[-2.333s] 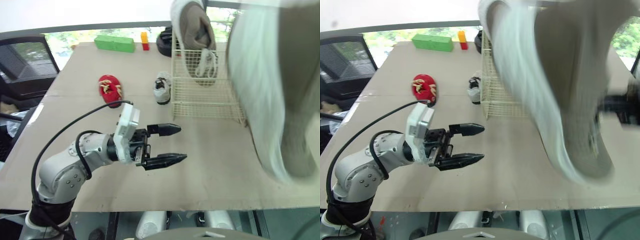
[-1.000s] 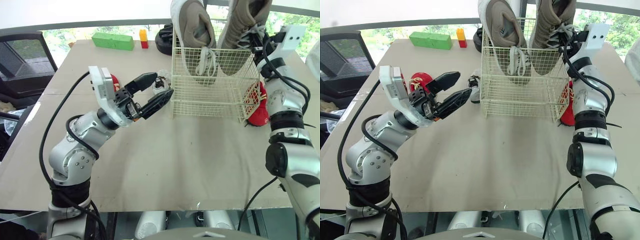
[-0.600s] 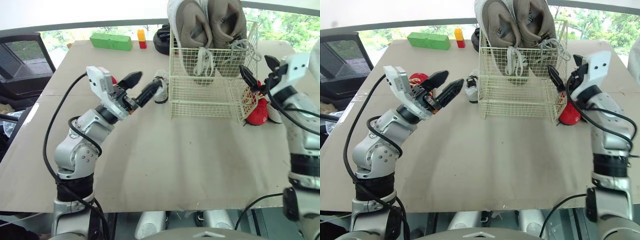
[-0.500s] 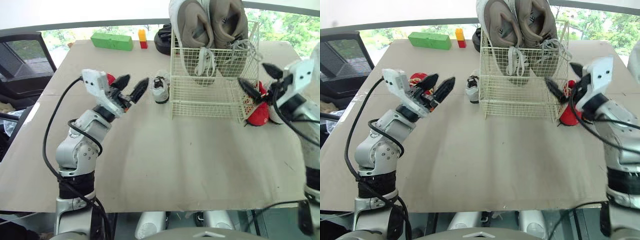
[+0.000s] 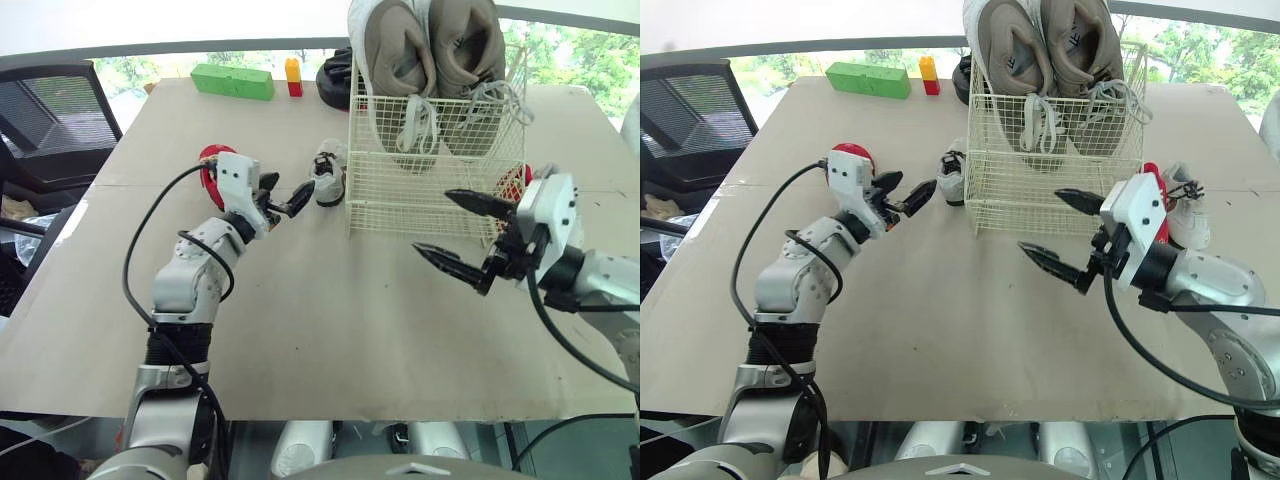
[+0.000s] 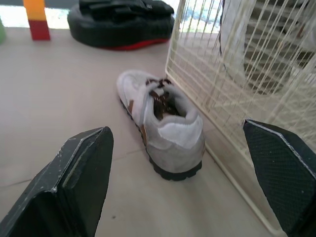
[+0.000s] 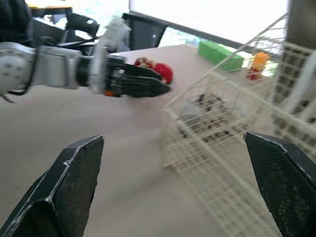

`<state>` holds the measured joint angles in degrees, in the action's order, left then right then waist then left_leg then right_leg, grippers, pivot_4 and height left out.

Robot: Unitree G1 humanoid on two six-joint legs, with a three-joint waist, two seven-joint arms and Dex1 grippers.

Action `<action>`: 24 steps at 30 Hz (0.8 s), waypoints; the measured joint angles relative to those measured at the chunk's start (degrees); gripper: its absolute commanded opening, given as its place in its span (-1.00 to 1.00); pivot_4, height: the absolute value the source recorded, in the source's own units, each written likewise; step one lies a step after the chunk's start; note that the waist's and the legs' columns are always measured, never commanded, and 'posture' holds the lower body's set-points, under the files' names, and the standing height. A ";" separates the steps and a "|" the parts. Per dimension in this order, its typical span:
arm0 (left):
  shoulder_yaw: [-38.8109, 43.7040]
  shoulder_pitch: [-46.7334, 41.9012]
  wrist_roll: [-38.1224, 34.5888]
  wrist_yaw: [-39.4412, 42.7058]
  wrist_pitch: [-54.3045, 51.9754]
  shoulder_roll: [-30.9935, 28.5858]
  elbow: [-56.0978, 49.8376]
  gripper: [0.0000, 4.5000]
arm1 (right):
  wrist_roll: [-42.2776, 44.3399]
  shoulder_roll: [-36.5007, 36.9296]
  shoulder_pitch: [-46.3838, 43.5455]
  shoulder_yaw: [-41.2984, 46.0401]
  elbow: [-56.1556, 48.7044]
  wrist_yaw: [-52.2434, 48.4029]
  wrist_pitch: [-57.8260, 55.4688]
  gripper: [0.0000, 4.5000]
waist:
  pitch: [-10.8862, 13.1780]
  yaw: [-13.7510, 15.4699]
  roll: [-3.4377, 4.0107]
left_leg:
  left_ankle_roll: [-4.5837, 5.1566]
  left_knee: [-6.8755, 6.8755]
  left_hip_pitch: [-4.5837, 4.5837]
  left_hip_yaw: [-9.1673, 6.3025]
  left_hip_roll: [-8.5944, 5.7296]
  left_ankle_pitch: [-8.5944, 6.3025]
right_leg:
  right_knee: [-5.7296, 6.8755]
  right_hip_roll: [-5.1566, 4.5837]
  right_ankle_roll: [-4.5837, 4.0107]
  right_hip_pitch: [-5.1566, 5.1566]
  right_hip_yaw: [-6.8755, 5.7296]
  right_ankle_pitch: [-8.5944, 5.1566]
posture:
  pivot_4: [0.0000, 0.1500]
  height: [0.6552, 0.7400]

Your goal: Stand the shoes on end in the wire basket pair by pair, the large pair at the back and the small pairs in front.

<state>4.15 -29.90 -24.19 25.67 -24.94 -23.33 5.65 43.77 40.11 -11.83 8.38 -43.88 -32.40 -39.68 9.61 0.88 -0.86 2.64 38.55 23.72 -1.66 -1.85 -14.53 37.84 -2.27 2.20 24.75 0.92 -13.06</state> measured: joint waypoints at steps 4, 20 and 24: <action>-2.53 -6.31 5.06 -0.71 4.00 4.16 11.11 1.00 | 1.56 -0.70 1.23 0.15 -2.36 1.50 -0.13 0.96 | -0.01 0.33 -0.05 | 0.21 0.07 0.01 -0.04 -0.03 -0.12 | 0.01 0.00 0.01 -0.03 -0.06 0.00 | 1.00 1.00; -2.11 -10.57 11.82 1.93 16.08 7.81 24.67 -0.95 | 2.52 -1.37 1.30 -2.10 -4.47 6.51 -1.02 1.00 | -0.05 -0.43 -0.09 | 0.25 0.17 0.01 -0.04 0.02 -0.15 | 0.05 0.02 0.01 -0.04 -0.03 0.00 | 1.00 1.00; 5.22 -1.46 4.59 2.26 16.84 6.56 9.03 -0.95 | 2.09 -1.90 -5.14 -3.73 -0.65 6.61 -1.50 1.00 | 0.01 -1.82 -0.19 | 0.19 0.16 0.04 0.00 0.11 -0.13 | 0.09 0.04 0.00 0.07 0.05 0.01 | 1.00 1.00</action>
<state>9.37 -31.35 -19.59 27.93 -8.10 -16.77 14.68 45.87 38.21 -16.97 4.65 -44.53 -25.79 -41.18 9.62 -0.94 -1.05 2.83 38.70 23.76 -1.65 -1.74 -14.66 37.93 -2.23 2.21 24.82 0.98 -13.05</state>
